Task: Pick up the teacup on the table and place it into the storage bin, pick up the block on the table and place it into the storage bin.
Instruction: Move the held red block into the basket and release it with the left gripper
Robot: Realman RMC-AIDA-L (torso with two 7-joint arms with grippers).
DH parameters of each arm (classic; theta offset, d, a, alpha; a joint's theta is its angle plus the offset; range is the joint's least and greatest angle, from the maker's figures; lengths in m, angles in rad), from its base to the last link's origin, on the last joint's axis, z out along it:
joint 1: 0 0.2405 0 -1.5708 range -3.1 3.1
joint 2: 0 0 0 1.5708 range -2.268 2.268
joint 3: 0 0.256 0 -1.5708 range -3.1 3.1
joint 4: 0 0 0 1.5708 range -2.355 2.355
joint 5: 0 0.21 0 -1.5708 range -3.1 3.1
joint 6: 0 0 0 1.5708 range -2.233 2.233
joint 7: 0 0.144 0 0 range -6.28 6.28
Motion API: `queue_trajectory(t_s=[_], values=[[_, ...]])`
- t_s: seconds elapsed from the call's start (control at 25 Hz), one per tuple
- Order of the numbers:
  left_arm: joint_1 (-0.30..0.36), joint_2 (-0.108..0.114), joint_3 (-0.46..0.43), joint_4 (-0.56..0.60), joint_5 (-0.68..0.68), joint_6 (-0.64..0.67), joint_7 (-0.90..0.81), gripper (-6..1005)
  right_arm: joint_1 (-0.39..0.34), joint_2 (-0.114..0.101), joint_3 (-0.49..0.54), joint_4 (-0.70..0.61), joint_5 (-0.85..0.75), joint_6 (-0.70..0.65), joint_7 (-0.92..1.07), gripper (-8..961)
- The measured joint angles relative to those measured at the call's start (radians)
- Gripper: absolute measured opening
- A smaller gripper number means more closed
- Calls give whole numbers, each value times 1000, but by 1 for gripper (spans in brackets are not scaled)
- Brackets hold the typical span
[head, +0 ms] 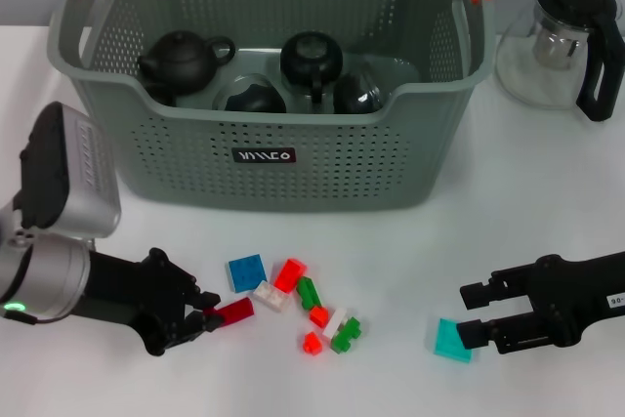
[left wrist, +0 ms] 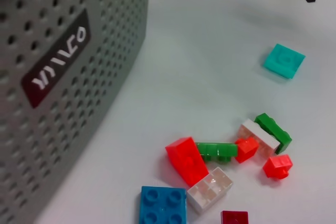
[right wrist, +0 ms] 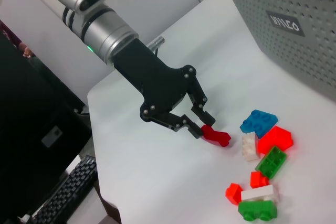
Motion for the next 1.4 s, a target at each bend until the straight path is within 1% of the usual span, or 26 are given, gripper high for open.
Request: queue_trajectory(t_s=[0.2,0.24,0.32,0.36,0.4,0.44,0.48,0.52,0.6,0.64,0.68,0.76,0.92,1.0,1.08,1.16,1.24,1.28,1.32,1.36,1.4], values=[[-3,0,-24,-7,-16,12,-1,167,0,0,0,0,0,1,0,684],[-7,2,-37,-11,-25,30,2,167,0,0,0,0,0,1,0,685],[-35,12,-107,-28,-55,114,13,167,1,0,-1,0,0,0,0,685],[-35,12,-107,-28,-55,114,13,167,1,0,-2,0,0,0,0,685],[-60,23,-172,-54,-76,183,22,167,1,0,-2,0,0,0,0,685],[-107,50,-290,-115,-121,299,34,167,2,0,-2,0,0,0,0,685],[-123,61,-328,-139,-135,332,36,167,2,0,-2,0,0,0,0,685],[-162,89,-419,-209,-171,404,39,167,2,0,-2,0,0,-1,0,685],[-221,135,-553,-321,-236,510,33,167,1,0,-3,0,0,-1,0,685],[-221,135,-553,-321,-236,510,33,167,1,0,-4,0,0,-1,-1,685],[-233,142,-583,-343,-265,532,18,167,0,0,-5,-1,0,-1,-2,685],[-239,143,-591,-356,-338,538,-20,167,-1,1,-6,0,0,-1,-5,685],[-262,142,-597,-377,-525,526,-122,168,-1,2,-7,0,0,-1,-6,685],[-285,140,-613,-373,-602,495,-173,168,1,2,-7,0,0,-1,-6,686],[-321,142,-615,-349,-647,419,-244,168,1,2,-7,0,0,-1,-6,686],[-364,158,-605,-322,-644,331,-337,168,1,2,-8,-1,0,-1,-4,686],[-417,193,-572,-295,-612,240,-462,168,2,3,-8,-3,0,-1,-2,686],[-417,193,-572,-295,-612,240,-462,168,2,2,-8,-3,0,-1,-2,686],[-442,214,-543,-282,-582,200,-519,168,3,1,-8,-4,0,-2,-1,686],[-508,260,-481,-246,-462,139,-626,168,3,1,-8,-4,0,-3,0,685],[-508,260,-481,-246,-462,139,-626,168,3,-1,-8,-5,0,-3,0,685]])
